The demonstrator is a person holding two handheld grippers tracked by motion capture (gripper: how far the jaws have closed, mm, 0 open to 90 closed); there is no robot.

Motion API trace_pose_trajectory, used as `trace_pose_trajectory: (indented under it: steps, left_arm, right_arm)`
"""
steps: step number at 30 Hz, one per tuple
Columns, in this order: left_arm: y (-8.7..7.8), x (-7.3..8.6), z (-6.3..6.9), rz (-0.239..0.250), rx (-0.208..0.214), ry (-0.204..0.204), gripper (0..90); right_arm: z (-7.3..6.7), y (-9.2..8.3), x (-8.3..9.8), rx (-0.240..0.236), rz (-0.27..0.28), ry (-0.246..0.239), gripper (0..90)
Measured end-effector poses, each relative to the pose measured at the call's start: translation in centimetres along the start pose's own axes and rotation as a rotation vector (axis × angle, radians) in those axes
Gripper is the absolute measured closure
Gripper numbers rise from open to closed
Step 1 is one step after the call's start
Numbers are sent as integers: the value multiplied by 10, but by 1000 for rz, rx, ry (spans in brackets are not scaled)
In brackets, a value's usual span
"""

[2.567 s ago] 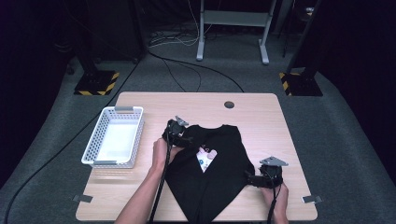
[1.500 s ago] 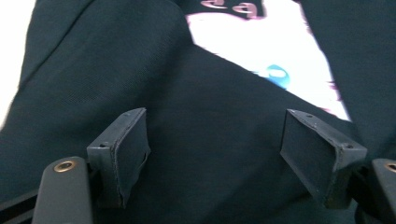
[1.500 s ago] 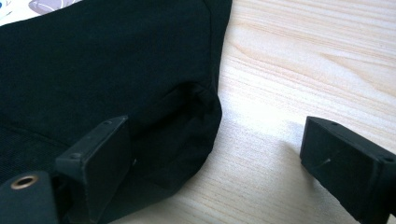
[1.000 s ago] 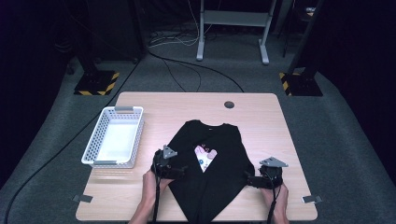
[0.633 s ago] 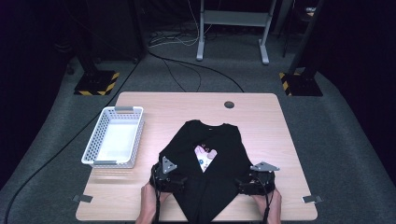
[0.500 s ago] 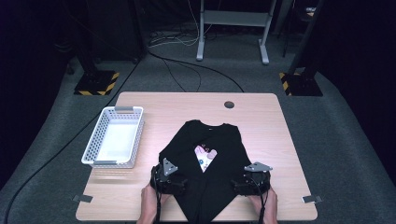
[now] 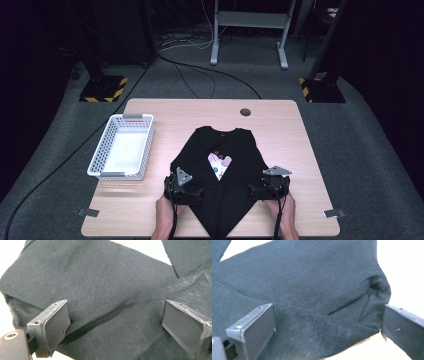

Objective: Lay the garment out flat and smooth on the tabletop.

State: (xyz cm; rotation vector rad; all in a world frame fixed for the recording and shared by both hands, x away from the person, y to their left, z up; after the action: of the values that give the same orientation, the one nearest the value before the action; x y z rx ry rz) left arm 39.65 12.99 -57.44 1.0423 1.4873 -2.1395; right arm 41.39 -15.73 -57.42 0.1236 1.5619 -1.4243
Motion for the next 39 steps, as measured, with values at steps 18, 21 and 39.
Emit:
trace_pose_trajectory:
  steps: [18,21,39]
  left_arm:
    - [1,0,0,2,-13,-11,81]
    - [1,-1,1,3,-18,-13,81]
    - [6,-5,1,12,-53,-46,83]
  right_arm:
    - [-40,-13,-28,-67,18,-1,29]
    - [-57,-13,-37,-81,22,-48,44]
    - [-72,-36,-55,-8,75,-139,83]
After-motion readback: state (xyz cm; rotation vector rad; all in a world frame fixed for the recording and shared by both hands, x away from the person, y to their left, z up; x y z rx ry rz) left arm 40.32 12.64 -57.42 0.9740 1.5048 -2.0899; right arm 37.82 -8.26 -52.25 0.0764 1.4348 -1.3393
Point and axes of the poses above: each handheld gripper's, and its own axes: y roughly forward along the jaws, x roughly out of its underside, z roughly to its right, the point moved 6 cm from there along y, roughly forward along the jaws, and after that the axes turned 15 degrees about -y, right-handed, at the moved point
